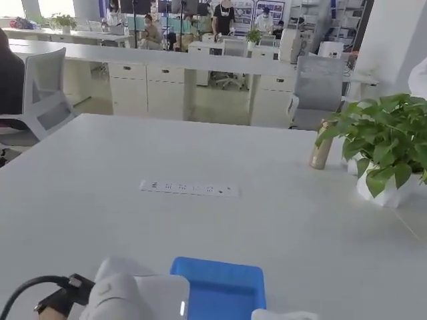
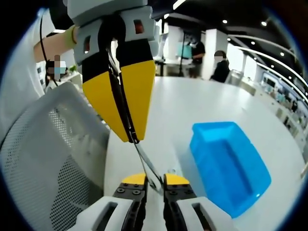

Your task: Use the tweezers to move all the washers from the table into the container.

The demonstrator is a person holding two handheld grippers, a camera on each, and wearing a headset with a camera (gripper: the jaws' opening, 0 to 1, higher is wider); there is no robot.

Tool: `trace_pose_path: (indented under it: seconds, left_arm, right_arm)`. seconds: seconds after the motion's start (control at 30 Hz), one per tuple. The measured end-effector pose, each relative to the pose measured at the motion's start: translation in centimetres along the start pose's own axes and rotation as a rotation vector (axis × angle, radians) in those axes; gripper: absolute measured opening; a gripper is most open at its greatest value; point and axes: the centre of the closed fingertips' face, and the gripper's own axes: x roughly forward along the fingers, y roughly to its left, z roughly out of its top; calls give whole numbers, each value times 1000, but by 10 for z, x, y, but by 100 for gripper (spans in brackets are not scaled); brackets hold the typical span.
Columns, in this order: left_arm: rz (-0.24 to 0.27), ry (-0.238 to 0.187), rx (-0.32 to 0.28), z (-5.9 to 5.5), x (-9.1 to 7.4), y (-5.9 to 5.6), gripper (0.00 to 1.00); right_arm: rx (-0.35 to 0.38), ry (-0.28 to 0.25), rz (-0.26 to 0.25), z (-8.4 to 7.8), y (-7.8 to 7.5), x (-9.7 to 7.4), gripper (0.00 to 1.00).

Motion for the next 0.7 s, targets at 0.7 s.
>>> trace_pose_path:
  seconds: [0.7]
  left_arm:
    - [-35, 0, -116, -1, 8, 11, 0]
  right_arm:
    - [37, -10, 89, 7, -1, -5, 12]
